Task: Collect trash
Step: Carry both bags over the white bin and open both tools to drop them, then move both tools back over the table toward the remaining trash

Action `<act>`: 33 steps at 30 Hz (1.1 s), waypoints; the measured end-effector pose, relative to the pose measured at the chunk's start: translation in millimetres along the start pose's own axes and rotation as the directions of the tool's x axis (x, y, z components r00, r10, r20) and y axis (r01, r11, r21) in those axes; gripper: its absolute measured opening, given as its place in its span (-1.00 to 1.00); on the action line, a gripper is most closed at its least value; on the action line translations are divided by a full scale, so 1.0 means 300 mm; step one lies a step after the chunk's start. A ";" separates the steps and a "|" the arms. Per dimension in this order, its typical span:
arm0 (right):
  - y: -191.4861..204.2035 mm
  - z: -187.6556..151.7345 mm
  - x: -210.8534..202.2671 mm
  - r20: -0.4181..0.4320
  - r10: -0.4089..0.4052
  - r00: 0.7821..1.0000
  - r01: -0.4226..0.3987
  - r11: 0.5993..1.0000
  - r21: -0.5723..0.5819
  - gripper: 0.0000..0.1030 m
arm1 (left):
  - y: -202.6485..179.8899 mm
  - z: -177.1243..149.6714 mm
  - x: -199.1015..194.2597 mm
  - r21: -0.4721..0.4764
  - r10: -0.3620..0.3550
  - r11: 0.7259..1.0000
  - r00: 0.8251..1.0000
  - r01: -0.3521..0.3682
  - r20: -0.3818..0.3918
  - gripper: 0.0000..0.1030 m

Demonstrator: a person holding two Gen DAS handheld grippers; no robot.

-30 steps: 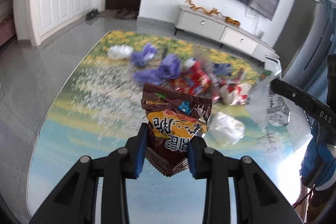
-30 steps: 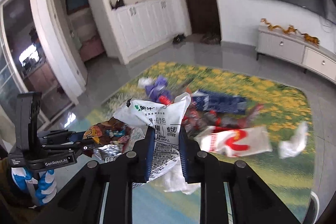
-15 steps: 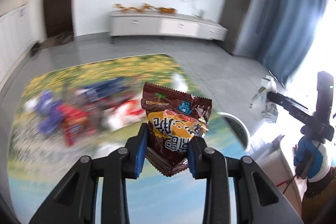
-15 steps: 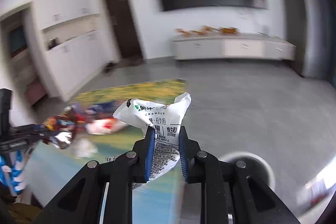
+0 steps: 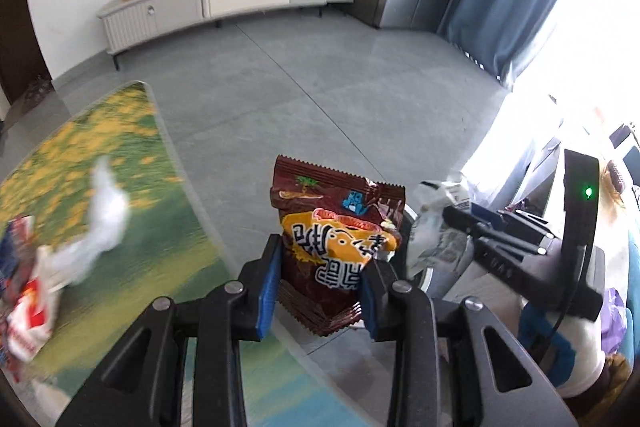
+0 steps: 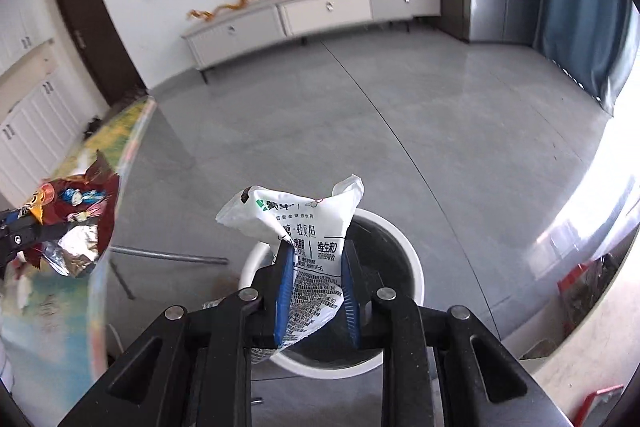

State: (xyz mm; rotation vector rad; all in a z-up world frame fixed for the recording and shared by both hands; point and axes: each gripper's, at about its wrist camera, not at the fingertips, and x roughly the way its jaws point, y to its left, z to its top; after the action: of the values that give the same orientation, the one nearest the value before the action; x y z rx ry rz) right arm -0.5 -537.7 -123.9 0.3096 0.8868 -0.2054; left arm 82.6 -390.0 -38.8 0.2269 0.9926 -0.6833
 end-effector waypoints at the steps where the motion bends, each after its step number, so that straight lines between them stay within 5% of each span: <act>1: -0.006 0.000 0.017 -0.010 -0.005 1.000 0.005 1.000 0.001 -0.55 | -0.005 0.008 0.033 0.000 0.001 1.000 1.000 -0.001 -0.011 -0.35; 13: -0.112 -0.010 0.166 -0.102 -0.084 0.991 0.091 0.993 0.068 -0.21 | -0.050 0.051 0.279 -0.094 -0.075 0.994 0.990 0.064 -0.123 0.02; 33: -0.096 0.033 -0.115 0.082 -0.123 0.989 0.113 0.986 0.122 0.05 | -0.014 0.033 0.214 -0.113 -0.161 0.982 0.981 0.149 -0.106 0.02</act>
State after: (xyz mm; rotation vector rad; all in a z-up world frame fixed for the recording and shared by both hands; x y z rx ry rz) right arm -23.3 -566.5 -96.1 0.3543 0.8062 -0.3796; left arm 110.1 -425.3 -86.2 0.0982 1.1623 -0.7645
